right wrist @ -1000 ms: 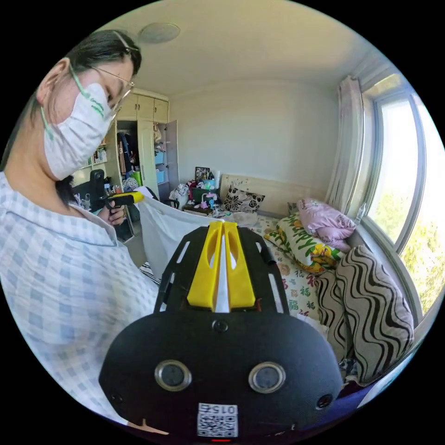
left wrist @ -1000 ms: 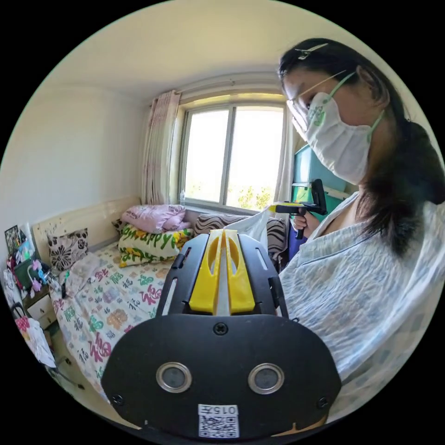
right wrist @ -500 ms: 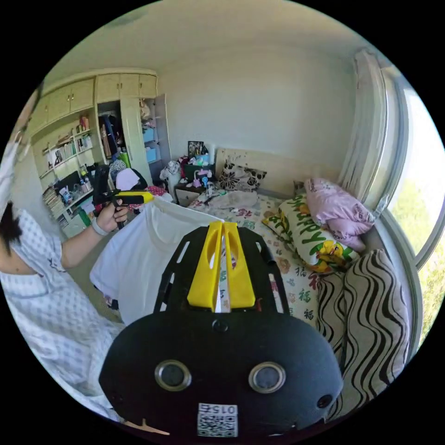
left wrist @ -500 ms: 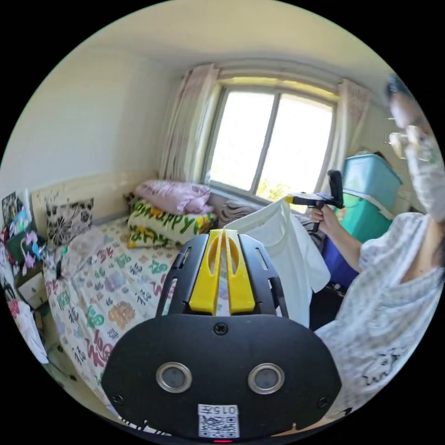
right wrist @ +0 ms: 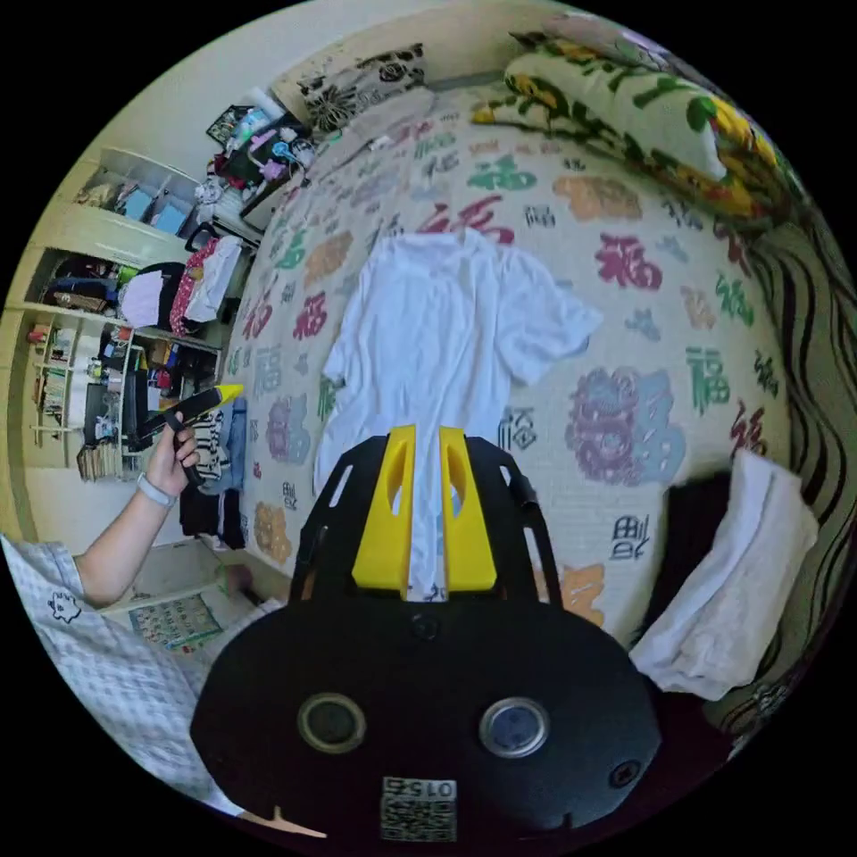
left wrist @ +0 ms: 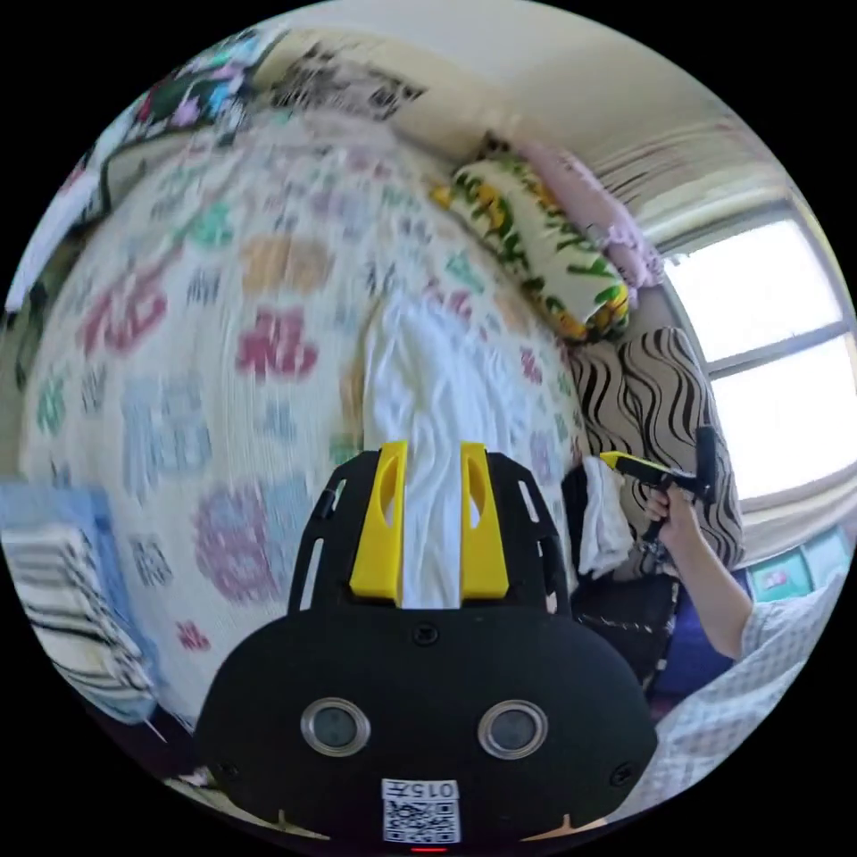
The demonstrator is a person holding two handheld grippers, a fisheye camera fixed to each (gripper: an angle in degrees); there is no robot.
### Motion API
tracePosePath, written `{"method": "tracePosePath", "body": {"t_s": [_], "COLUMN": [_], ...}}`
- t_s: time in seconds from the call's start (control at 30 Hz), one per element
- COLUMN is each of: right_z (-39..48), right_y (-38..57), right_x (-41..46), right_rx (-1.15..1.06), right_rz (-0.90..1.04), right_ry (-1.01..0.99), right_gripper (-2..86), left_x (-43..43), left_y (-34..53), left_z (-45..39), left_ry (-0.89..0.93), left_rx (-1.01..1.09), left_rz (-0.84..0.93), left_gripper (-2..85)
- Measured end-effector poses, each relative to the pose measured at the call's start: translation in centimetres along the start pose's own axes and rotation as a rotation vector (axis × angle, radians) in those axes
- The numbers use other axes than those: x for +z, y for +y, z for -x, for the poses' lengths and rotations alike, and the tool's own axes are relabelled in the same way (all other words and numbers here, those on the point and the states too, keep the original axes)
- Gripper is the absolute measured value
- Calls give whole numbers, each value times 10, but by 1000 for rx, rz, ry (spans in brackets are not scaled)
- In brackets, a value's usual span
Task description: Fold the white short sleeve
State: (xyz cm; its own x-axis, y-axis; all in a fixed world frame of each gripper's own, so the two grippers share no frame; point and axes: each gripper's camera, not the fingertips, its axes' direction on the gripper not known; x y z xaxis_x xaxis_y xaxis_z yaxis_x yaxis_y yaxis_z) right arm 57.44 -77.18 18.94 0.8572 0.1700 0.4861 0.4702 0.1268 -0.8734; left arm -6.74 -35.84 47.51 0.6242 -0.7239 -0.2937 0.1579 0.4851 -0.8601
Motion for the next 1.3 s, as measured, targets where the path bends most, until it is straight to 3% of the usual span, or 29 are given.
{"method": "tracePosePath", "body": {"t_s": [0.13,0.3,0.4,0.6,0.73,0.8,0.9,1.13,1.3], "right_z": [-48,-61,-54,-31,-14,-16,-25,-62,-71], "right_y": [43,37,7,-53,-95,-109,-125,-120,-108], "right_x": [86,132,133,111,141,154,140,60,38], "right_rx": [210,239,173,-67,-298,-308,-283,-176,-225], "right_rz": [263,396,381,251,352,396,360,242,315], "right_ry": [-162,-267,-206,146,213,297,246,280,406], "right_gripper": [80,91,91,97,65,36,2,-7,-7], "left_x": [63,107,107,95,106,109,100,22,10], "left_y": [57,60,36,5,-13,-23,-40,-56,-61], "left_z": [56,85,94,109,125,132,148,192,220], "left_ry": [-2,32,-21,-33,-20,-61,2,66,34], "left_rx": [-141,-186,-184,-101,-107,-125,-132,-248,-307], "left_rz": [264,382,379,385,385,388,360,126,118], "left_gripper": [109,115,114,120,98,49,9,-4,-5]}}
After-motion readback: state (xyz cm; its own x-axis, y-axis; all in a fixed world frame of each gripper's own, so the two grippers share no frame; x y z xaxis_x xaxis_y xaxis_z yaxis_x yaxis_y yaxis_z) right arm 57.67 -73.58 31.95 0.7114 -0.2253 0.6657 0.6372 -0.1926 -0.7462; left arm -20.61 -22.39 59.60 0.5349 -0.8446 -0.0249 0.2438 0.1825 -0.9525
